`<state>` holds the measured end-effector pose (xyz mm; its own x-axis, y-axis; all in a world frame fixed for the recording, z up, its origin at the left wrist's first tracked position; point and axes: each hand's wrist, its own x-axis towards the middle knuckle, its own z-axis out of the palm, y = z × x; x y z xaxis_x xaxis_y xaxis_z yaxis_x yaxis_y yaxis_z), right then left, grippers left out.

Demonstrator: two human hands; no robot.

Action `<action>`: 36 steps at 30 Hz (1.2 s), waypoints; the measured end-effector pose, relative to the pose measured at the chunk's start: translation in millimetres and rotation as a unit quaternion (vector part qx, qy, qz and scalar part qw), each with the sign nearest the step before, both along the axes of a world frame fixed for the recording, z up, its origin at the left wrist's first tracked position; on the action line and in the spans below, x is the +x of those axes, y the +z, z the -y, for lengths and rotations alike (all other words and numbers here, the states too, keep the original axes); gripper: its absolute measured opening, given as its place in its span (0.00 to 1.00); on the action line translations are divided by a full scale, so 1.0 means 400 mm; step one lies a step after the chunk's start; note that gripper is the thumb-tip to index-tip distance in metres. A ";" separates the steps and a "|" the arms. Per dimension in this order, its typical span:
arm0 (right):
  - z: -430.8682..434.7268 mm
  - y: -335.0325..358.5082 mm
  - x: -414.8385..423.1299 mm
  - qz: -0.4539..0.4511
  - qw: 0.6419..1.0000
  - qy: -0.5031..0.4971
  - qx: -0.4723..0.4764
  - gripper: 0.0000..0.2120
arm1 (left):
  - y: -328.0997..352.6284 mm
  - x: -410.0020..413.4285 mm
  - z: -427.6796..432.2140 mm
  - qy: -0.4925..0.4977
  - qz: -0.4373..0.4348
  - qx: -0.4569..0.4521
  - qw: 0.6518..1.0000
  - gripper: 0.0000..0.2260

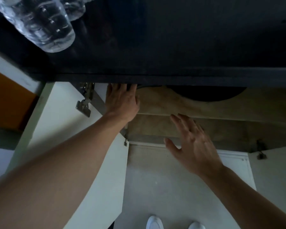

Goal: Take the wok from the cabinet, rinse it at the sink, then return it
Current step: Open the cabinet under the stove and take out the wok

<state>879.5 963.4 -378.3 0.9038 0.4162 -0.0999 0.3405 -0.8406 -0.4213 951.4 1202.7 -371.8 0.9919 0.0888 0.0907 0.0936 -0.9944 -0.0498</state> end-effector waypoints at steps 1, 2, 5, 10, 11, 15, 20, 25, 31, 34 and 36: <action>0.006 0.001 0.004 -0.007 1.000 0.001 -0.004 0.38 | 0.003 0.004 0.004 0.004 -0.001 -0.004 1.000 0.27; 0.009 0.003 0.007 -0.015 1.000 0.002 -0.004 0.38 | 0.006 0.003 0.010 0.012 -0.003 -0.014 1.000 0.25; 0.011 0.014 0.019 -0.054 0.998 -0.021 0.037 0.35 | 0.015 -0.028 0.048 0.002 0.001 -0.052 0.999 0.21; 0.008 0.003 0.052 -0.155 0.966 -0.128 0.160 0.29 | 0.021 -0.098 0.138 0.003 -0.027 -0.250 0.968 0.15; 0.009 -0.004 0.062 -0.194 0.945 -0.158 0.211 0.29 | 0.025 -0.104 0.161 0.029 -0.050 -0.322 0.945 0.14; 0.005 -0.021 0.086 -0.319 0.794 -0.276 0.438 0.17 | 0.041 -0.116 0.251 0.165 -0.170 -0.608 0.758 0.11; 0.013 -0.015 0.083 -0.365 0.715 -0.276 0.528 0.12 | 0.033 -0.139 0.331 0.188 -0.169 -0.742 0.621 0.08; 0.032 -0.044 0.071 -0.402 0.706 -0.238 0.532 0.20 | 0.022 -0.184 0.359 0.205 -0.142 -0.774 0.581 0.07; 0.041 -0.058 0.051 -0.510 0.589 -0.251 0.574 0.19 | 0.013 -0.329 0.380 0.193 -0.170 -0.783 0.567 0.08; 0.029 -0.077 0.018 -0.543 0.596 -0.227 0.546 0.11 | 0.004 -0.380 0.367 0.199 -0.198 -0.785 0.553 0.09; 0.020 -0.081 0.003 -0.545 0.612 -0.213 0.532 0.10 | 0.004 -0.390 0.353 0.210 -0.220 -0.790 0.533 0.10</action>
